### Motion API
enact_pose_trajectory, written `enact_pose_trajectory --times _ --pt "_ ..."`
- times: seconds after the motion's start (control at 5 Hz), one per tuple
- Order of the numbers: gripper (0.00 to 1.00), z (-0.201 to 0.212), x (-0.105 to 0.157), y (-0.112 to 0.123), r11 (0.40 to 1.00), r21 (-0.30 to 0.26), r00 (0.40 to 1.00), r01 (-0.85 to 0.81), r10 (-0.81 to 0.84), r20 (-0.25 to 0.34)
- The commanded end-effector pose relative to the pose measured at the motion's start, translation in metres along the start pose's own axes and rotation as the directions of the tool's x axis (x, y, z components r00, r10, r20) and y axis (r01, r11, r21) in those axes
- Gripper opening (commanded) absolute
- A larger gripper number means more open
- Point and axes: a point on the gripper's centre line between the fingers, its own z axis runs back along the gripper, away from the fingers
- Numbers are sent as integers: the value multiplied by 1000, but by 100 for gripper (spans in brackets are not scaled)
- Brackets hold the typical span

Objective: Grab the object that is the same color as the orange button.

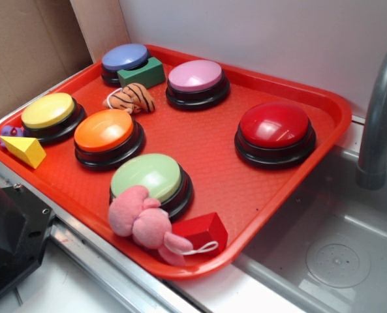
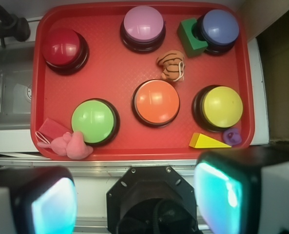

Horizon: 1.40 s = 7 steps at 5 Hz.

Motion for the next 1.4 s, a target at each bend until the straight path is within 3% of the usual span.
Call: enact_pose_trajectory --times 0.0,0.4,0.6,0.8,1.0,1.2 --pt "100 -32 33 27 996 23 994 -91 89 59" --pt "100 -89 71 68 953 107 959 -282 276 68" --pt "100 -118 86 81 908 121 914 -402 389 117" --pt "100 -146 98 91 915 80 915 -394 383 130" --pt "100 -172 100 103 900 136 910 -414 403 102" --pt "100 -196 102 113 910 99 913 -402 391 113"
